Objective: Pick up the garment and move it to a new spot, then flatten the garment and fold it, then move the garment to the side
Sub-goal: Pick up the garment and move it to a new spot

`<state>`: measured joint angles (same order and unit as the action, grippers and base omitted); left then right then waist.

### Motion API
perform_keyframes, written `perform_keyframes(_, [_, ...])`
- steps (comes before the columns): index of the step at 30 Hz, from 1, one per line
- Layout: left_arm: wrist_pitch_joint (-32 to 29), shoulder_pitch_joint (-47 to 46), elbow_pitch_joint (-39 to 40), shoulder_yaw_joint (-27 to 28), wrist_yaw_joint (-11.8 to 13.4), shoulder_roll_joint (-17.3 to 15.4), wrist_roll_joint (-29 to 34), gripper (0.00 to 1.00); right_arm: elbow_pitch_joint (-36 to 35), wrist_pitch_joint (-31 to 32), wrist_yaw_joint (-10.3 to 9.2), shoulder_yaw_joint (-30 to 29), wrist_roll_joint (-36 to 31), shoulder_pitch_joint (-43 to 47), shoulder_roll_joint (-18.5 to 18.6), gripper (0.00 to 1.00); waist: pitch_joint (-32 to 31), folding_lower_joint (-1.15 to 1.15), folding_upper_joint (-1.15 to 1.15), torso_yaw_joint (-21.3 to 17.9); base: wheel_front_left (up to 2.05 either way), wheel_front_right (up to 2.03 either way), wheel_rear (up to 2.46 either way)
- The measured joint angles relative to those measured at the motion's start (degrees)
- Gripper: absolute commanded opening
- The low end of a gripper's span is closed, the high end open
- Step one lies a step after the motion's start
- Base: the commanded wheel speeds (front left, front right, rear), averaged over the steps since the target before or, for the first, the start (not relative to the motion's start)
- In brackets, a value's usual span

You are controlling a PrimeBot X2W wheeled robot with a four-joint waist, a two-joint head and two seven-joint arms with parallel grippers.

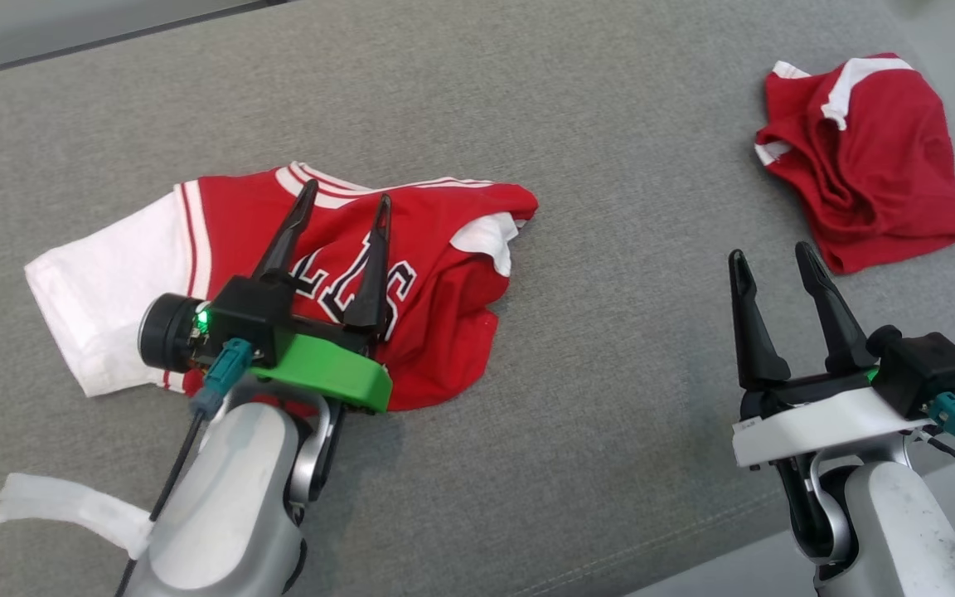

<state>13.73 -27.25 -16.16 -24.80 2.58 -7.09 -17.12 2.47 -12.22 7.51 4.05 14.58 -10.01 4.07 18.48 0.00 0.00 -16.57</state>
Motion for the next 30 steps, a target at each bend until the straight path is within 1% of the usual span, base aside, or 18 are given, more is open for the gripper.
perform_keyframes(3, [0.5,1.7,1.7,1.9,0.4,-1.6,-0.7,1.0,-0.3,0.4,0.0,-0.3,-0.2,0.1,0.3,1.0,-1.0,0.0,0.0,2.5,0.0,0.0,0.0])
perform_keyframes(8, [0.7,5.4,4.4,4.8,0.3,-4.8,-2.3,1.0,-0.7,1.1,0.0,-0.5,-0.6,0.4,0.8,1.0,-2.9,0.0,0.0,6.3,0.0,0.0,0.0])
perform_keyframes(16, [0.8,11.4,8.6,8.6,1.0,-8.7,-4.8,1.0,-0.8,2.0,0.0,-0.7,-0.7,1.6,1.9,1.0,-6.0,0.0,0.0,10.6,0.0,0.0,0.0])
perform_keyframes(23, [0.9,15.6,11.4,10.0,1.2,-10.6,-6.2,1.0,-0.8,2.6,0.0,-0.7,-0.7,2.8,2.4,1.0,-8.5,0.0,0.0,12.7,0.0,0.0,0.0])
perform_keyframes(30, [0.4,19.2,12.6,9.9,1.4,-11.6,-7.0,1.0,-0.7,3.4,0.0,-0.5,-0.7,4.3,3.0,1.0,-11.3,0.0,0.0,13.4,0.0,0.0,0.0])
